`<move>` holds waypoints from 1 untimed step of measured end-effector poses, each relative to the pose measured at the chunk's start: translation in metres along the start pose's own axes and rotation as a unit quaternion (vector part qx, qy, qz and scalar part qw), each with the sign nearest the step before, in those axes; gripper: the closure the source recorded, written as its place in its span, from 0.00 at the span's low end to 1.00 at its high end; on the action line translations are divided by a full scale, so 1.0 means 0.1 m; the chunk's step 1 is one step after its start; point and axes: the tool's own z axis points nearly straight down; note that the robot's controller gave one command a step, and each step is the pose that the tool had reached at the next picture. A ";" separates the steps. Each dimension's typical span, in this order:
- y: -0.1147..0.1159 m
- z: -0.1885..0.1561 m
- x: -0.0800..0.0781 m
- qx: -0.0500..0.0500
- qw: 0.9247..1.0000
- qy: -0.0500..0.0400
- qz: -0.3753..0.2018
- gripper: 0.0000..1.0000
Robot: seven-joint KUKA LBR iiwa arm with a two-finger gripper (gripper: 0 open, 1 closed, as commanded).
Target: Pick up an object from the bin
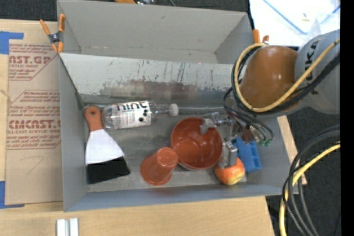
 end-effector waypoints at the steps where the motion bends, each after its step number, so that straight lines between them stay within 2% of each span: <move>1: -0.12 0.60 -0.07 -0.003 1.000 0.002 0.016 0.00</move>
Offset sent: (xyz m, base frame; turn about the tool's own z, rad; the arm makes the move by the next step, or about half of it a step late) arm -0.0371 0.0155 -0.0598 0.0086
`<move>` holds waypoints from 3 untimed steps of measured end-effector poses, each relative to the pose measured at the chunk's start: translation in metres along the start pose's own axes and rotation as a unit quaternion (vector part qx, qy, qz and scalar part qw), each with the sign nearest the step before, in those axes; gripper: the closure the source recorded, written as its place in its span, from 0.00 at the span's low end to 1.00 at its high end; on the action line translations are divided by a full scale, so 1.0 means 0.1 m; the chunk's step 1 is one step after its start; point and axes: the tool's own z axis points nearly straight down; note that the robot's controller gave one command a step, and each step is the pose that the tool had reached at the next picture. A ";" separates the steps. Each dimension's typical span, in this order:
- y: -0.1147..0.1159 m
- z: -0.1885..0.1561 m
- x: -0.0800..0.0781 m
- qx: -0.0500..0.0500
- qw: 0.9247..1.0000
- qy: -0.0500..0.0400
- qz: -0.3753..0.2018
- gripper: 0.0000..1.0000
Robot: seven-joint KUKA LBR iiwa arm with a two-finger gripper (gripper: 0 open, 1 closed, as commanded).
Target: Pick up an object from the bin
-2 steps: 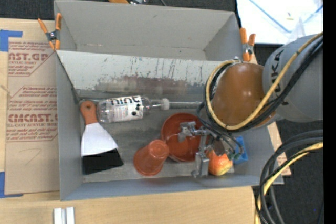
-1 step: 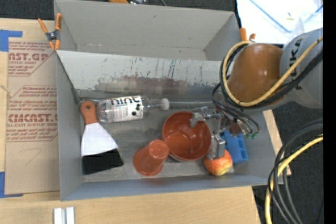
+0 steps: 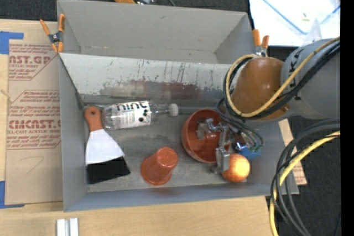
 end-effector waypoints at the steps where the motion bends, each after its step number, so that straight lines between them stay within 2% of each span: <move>1: 0.36 -0.02 0.37 0.005 1.000 -0.010 -0.012 1.00; 2: 0.36 -0.02 0.37 0.005 1.000 -0.010 -0.012 1.00; 3: 0.37 -0.16 0.39 0.003 1.000 -0.008 -0.011 1.00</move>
Offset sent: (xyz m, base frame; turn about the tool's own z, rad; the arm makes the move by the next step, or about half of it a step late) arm 0.0000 0.0000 0.0000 0.0000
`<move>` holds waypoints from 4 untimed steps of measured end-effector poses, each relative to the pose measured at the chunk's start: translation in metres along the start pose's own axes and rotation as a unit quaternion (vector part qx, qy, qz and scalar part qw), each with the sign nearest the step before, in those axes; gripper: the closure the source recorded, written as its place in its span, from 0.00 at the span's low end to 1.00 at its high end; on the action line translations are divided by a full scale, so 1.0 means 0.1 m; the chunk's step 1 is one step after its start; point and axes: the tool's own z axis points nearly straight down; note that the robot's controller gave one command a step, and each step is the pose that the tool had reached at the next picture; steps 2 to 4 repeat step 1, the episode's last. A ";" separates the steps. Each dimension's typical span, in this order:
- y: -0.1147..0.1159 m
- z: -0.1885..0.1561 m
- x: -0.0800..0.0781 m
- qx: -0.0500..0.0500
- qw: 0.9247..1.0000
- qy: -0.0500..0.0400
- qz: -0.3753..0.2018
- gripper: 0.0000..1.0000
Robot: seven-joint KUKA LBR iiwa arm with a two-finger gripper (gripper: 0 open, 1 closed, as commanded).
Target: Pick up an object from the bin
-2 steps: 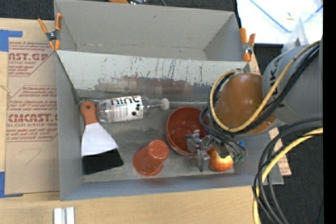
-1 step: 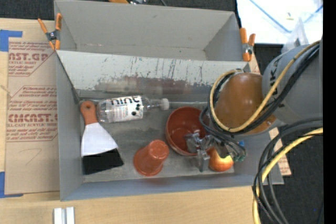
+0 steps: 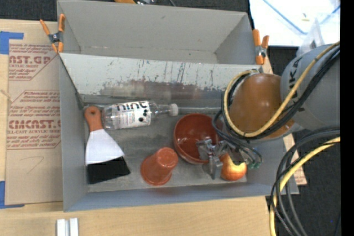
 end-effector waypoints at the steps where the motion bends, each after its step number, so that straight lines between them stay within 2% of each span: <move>1: 0.01 -0.44 -0.01 0.000 1.000 0.000 -0.001 1.00; 4: 0.01 -0.44 -0.01 0.000 1.000 0.000 -0.001 1.00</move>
Offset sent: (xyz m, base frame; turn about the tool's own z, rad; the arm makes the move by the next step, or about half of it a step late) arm 0.0006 0.0006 0.0952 -0.0010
